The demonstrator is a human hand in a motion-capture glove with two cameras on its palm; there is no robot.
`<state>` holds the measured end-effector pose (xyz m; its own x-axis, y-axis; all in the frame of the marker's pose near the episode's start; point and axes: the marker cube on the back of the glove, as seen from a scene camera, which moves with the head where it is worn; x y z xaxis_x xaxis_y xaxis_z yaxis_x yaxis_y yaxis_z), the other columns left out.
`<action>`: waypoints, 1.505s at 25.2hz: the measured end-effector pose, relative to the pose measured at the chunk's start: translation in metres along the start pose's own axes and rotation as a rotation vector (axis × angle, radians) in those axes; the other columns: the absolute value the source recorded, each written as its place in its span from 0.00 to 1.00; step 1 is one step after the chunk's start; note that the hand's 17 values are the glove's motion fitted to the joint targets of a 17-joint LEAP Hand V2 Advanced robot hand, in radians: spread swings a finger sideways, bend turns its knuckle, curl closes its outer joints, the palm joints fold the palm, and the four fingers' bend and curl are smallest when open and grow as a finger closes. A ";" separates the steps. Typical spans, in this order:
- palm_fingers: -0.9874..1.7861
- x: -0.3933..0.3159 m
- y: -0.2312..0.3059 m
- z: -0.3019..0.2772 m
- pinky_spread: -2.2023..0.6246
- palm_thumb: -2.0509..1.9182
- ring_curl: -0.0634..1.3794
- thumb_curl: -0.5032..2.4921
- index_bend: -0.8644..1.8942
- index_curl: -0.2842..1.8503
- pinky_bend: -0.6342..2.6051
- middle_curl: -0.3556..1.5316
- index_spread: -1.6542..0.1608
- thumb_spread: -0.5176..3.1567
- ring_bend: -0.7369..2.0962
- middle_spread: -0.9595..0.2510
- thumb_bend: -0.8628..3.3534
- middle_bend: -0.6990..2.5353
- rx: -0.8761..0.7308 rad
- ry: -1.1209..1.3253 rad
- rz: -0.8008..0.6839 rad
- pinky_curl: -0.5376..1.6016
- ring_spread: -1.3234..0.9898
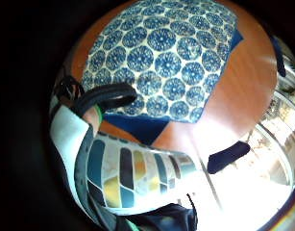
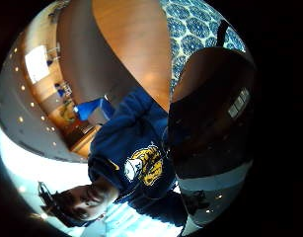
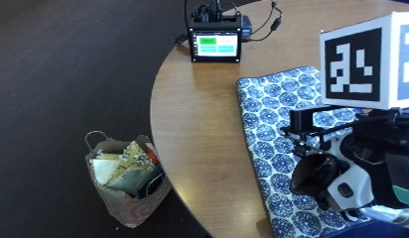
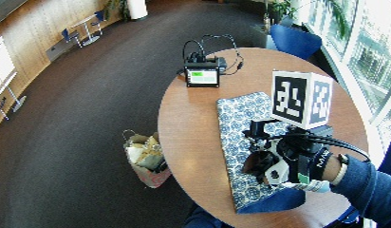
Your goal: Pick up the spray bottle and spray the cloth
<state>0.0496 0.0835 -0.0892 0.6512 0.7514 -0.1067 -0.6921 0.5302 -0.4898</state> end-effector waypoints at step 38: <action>0.80 -0.020 0.002 -0.035 0.66 0.76 0.35 0.40 0.35 0.25 0.34 0.45 0.74 0.29 0.48 0.65 0.20 0.44 0.457 -0.574 -0.639 0.43 0.47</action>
<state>0.0460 0.0558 -0.1181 0.7788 0.2819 0.5603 -0.3939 0.9150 0.0872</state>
